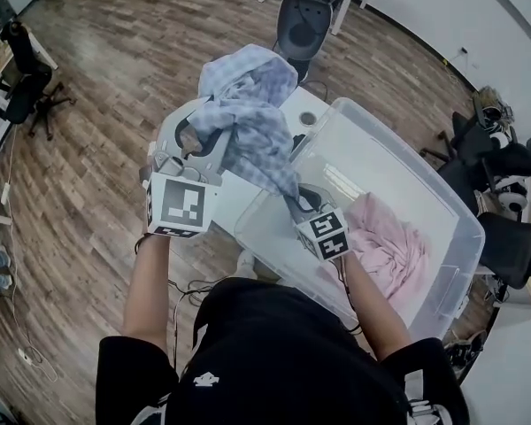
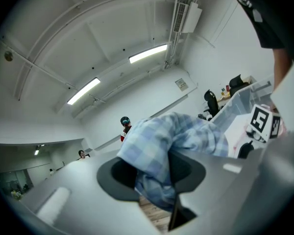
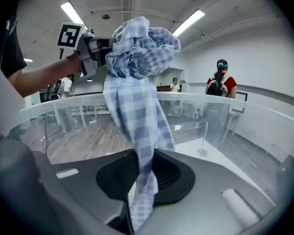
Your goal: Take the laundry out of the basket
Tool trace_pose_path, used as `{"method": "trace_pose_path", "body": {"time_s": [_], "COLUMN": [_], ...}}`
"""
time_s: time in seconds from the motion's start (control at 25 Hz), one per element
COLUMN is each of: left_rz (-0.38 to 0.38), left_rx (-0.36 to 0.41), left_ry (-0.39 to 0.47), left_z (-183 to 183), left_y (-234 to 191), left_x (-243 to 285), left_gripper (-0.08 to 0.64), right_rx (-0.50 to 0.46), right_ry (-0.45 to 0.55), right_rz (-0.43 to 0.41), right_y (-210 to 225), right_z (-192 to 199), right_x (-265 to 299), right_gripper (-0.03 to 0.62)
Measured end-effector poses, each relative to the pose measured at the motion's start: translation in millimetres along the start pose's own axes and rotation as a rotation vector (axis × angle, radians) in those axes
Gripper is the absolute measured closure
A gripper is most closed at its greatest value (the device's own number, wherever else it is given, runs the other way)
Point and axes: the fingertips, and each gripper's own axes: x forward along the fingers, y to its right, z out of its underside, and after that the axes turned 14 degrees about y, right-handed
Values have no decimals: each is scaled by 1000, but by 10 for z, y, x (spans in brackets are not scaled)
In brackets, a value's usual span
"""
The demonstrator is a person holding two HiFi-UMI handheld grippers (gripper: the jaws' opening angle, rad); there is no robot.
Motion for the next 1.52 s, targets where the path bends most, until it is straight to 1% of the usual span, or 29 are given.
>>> {"method": "trace_pose_path", "body": {"time_s": [0.04, 0.12, 0.24, 0.32, 0.44, 0.52, 0.6, 0.72, 0.8, 0.88, 0.96, 1.08, 1.24, 1.32, 1.4, 1.52], "left_rz": [-3, -10, -27, -35, -42, -46, -56, -88, -111, -135, -147, -145, -149, -152, -152, -122], "left_rx": [0, 2, 6, 5, 7, 12, 18, 16, 23, 29, 25, 23, 32, 35, 25, -23], "left_ry": [-4, -10, -13, -13, -12, -9, -1, 26, 40, 38, 24, 0, -48, -62, -74, -103], "left_z": [3, 22, 77, 102, 89, 43, 5, -40, -77, -85, -46, 52, 162, 210, 287, 467], "left_y": [-4, -21, -101, -144, -143, -111, -138, -315, -434, -531, -584, -580, -577, -596, -600, -464], "left_x": [-13, -58, -169, -220, -227, -190, -207, -372, -482, -574, -639, -706, -825, -879, -921, -931], "left_gripper": [422, 422, 422, 420, 420, 420, 420, 420, 420, 420, 419, 419, 417, 417, 416, 416], "right_rx": [-11, 0, 45, 40, 3, -19, -38, -65, -66, -63, -52, 3, -17, 3, 24, 48], "right_ry": [3, 28, 120, 203, 330, 403, 469, 561, 604, 619, 609, 609, 605, 596, 555, 441], "right_rz": [12, 33, 77, 110, 130, 124, 108, 73, 44, 18, 0, -53, -96, -124, -137, -155], "right_y": [38, 101, 191, 271, 388, 455, 427, 190, 43, -61, -120, -199, -342, -427, -457, -449], "right_z": [-29, -132, -456, -785, -1359, -1714, -2026, -2403, -2570, -2655, -2637, -2565, -2580, -2550, -2440, -2194], "right_x": [-10, -45, -101, -136, -181, -212, -191, -63, 13, 81, 151, 229, 356, 416, 477, 511], "right_gripper": [549, 561, 566, 566, 566, 566, 566, 566, 565, 565, 565, 565, 565, 565, 562, 554]}}
